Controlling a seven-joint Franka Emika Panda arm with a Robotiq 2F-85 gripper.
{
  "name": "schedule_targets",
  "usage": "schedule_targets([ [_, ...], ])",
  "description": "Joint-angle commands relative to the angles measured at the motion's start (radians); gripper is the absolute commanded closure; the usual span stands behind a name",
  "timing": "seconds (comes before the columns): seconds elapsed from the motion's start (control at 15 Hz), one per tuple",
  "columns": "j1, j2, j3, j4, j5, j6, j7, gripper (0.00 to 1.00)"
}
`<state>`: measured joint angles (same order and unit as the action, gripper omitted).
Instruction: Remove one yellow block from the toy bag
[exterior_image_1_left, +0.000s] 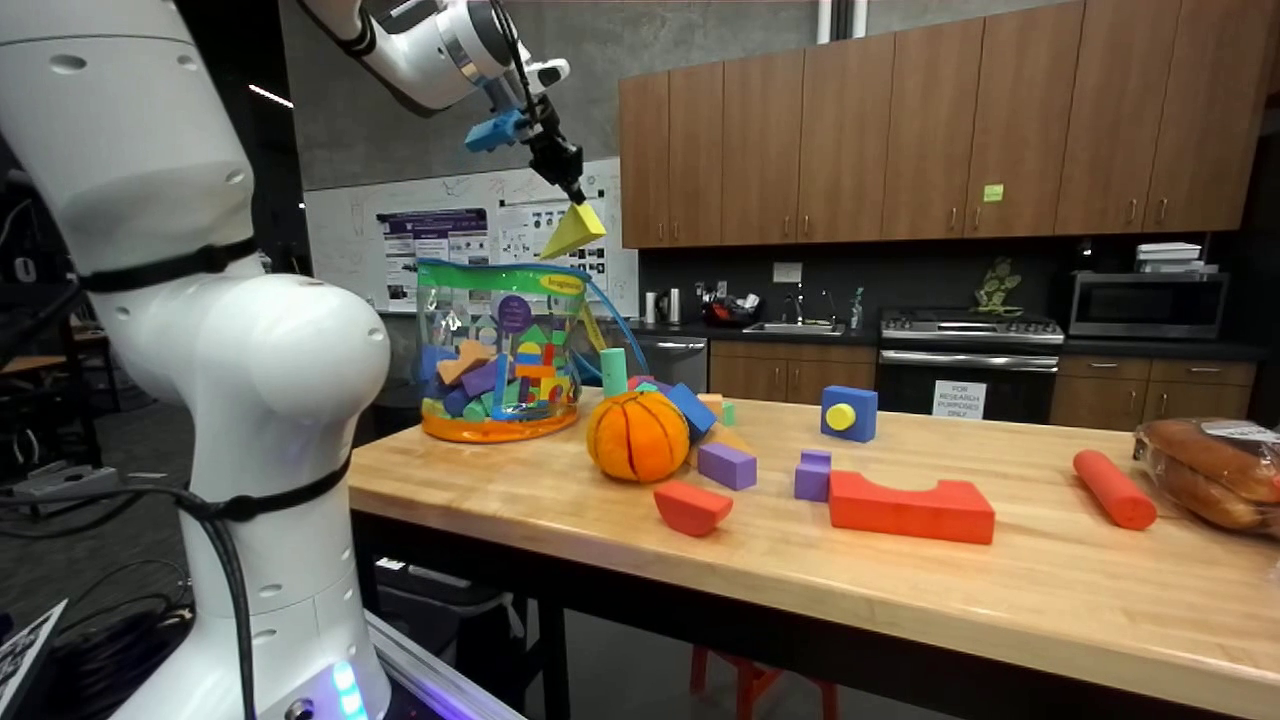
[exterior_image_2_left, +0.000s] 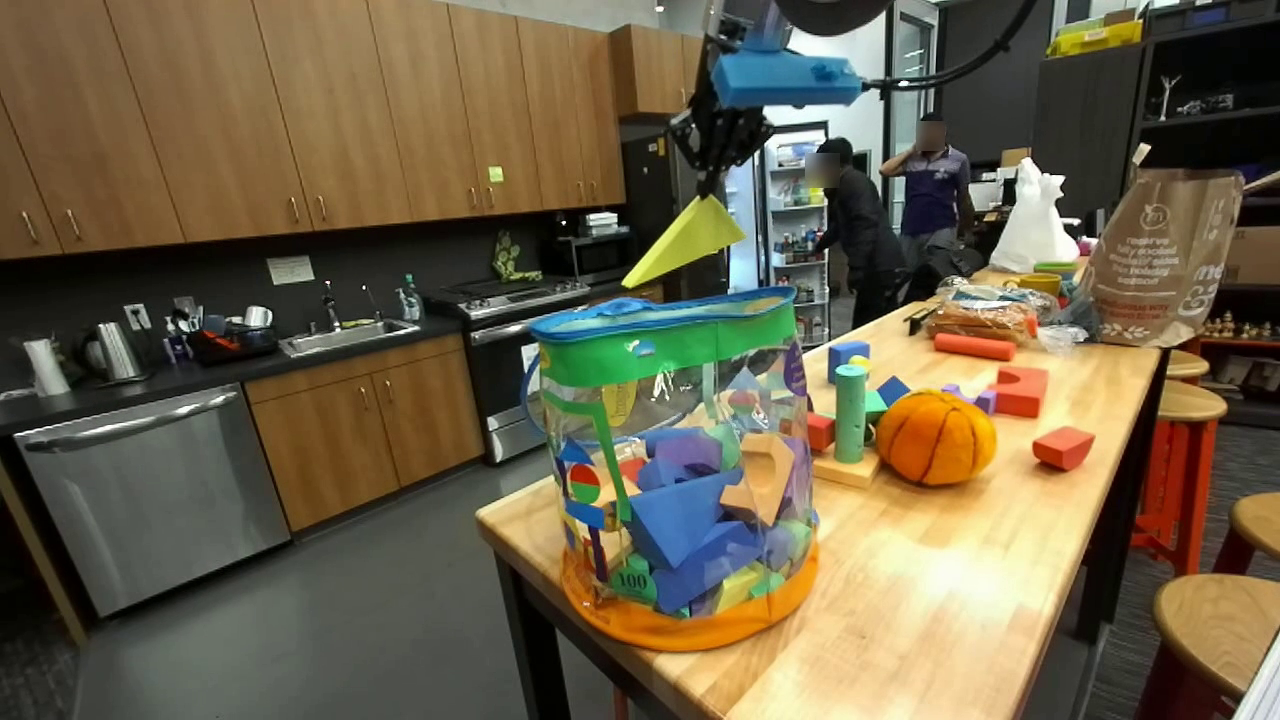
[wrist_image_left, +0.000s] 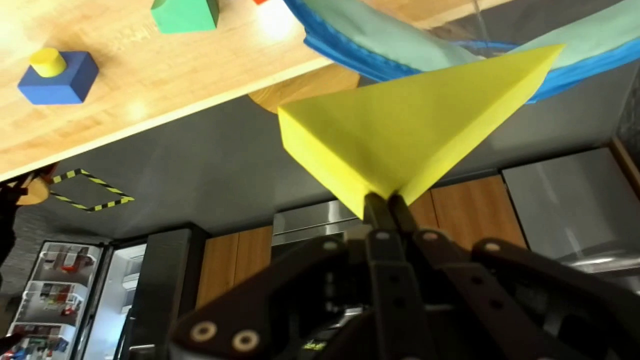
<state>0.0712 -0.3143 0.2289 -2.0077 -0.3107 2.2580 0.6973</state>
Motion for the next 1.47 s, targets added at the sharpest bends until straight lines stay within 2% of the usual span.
schedule_targets([
  [0.0, -0.043, -0.061, 0.005, -0.068, -0.022, 0.056, 0.056, 0.99],
  [0.33, -0.107, -0.135, -0.028, -0.186, -0.001, 0.155, 0.108, 0.99],
  [0.8, -0.214, -0.217, -0.118, -0.381, 0.054, 0.338, 0.114, 0.99],
  [1.13, -0.250, -0.225, -0.219, -0.526, 0.196, 0.467, 0.038, 0.99],
  [1.4, -0.241, -0.203, -0.324, -0.610, 0.347, 0.537, -0.113, 0.99],
])
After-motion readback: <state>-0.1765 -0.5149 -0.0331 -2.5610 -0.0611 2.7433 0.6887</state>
